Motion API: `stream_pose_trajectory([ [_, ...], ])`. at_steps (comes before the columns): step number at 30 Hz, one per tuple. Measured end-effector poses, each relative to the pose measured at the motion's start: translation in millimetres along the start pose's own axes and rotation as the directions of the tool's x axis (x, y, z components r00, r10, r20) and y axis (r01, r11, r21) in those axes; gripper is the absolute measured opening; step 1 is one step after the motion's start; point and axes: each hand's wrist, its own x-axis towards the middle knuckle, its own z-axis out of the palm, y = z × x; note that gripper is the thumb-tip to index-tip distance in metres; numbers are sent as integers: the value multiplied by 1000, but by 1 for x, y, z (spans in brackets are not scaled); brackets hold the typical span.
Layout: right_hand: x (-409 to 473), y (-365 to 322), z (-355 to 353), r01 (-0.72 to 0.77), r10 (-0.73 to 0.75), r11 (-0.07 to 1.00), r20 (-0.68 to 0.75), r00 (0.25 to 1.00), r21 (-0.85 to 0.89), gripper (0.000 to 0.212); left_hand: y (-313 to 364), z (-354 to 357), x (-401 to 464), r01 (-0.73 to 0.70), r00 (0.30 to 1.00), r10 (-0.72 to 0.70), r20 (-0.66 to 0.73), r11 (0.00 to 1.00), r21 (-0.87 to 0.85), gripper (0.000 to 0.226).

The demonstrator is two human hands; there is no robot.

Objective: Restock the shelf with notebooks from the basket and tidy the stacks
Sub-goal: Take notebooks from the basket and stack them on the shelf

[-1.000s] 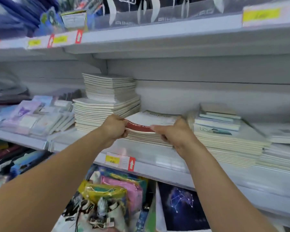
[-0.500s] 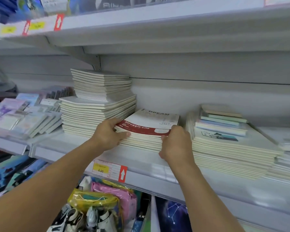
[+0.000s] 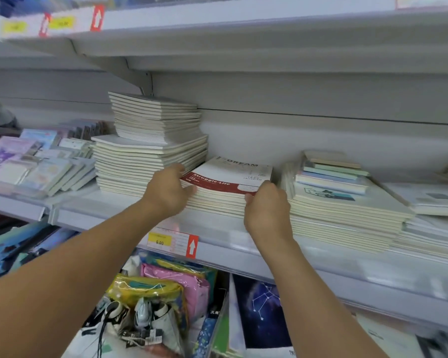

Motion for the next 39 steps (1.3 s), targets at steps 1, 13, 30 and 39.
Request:
stream_pose_trajectory([
  [1, -7, -4, -4, 51, -53, 998, -56, 997, -35, 10, 2, -4, -13, -26, 998, 25, -52, 999, -23, 53],
  [13, -222, 4, 120, 539, -599, 782, 616, 512, 313, 39, -161, -48, -276, 267, 918, -259, 301, 964, 13, 15],
  [30, -445, 170, 234, 792, 94, 609, 995, -25, -37, 138, -244, -42, -393, -51, 342, -628, 699, 730, 681, 55],
  [39, -434, 148, 227, 801, -78, 596, 997, -17, 60, 23, -230, -27, -376, 59, 311, -636, 707, 755, 653, 58],
])
